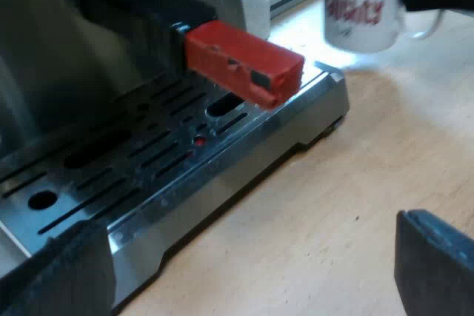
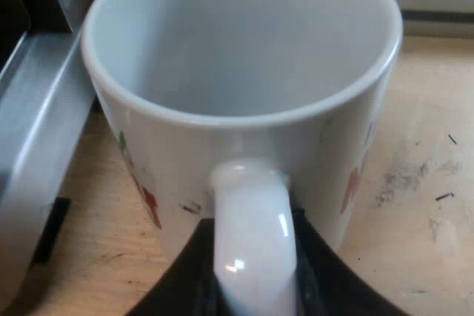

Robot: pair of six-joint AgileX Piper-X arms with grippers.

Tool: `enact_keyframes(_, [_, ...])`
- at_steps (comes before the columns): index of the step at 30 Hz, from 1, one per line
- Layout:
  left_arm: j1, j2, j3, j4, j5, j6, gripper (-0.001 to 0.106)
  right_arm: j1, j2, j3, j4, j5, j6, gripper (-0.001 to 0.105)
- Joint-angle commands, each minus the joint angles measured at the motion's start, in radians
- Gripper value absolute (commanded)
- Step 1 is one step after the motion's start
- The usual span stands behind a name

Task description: Place mug into machine

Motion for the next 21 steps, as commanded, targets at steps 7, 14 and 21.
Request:
enact_keyframes(7, [-0.002,0.045,0.063,-0.07,-0.039,0.044,0.078,0.217,-0.29,-0.025,0.273,-0.06,-0.012,0.0])
enact_keyframes(14, [-0.002,0.07,0.105,-0.207,-0.039,0.044,0.078,0.512,-0.281,-0.072,0.306,0.131,0.043,0.0])
enact_keyframes(21, [-0.002,0.07,0.105,-0.216,-0.039,0.044,0.078,0.667,-0.157,-0.076,0.17,0.231,0.093,0.0])
